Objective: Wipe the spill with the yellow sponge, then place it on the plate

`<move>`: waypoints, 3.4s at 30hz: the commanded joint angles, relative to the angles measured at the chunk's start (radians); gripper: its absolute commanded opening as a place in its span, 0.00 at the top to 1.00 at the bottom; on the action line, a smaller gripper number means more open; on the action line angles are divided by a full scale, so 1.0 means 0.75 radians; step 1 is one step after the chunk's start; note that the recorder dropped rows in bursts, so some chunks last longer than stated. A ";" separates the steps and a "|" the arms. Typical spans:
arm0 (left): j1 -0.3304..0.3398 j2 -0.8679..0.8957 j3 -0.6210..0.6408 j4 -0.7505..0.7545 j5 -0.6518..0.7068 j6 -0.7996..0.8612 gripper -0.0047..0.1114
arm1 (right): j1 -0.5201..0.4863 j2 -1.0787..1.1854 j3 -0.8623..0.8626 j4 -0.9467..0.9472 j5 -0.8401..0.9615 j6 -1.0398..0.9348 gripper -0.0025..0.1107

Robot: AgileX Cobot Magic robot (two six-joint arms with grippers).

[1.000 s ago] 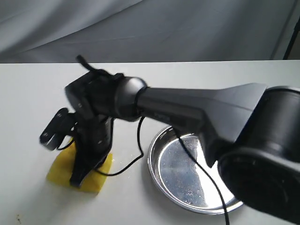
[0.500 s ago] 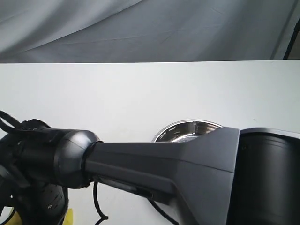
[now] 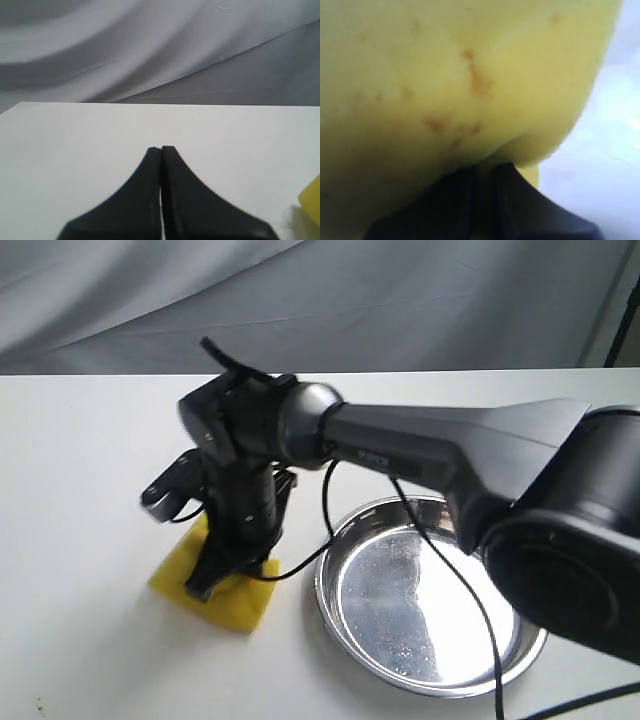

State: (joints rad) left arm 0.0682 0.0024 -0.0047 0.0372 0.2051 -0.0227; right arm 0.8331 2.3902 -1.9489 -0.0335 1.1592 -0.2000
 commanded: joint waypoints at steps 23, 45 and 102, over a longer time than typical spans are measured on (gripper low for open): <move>0.003 -0.003 0.006 0.000 -0.004 -0.002 0.96 | 0.416 0.033 0.022 0.356 0.082 -0.209 0.98; 0.003 -0.003 0.006 0.000 -0.004 -0.002 0.96 | -0.105 0.033 0.022 0.114 0.017 0.123 0.98; 0.003 -0.003 0.006 0.000 -0.004 -0.002 0.96 | -0.454 -0.875 0.735 0.158 -0.220 -0.023 0.98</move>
State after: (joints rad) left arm 0.0682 0.0024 -0.0047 0.0372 0.2051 -0.0227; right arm 0.5437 1.8116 -1.5327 0.1020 1.0695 -0.2384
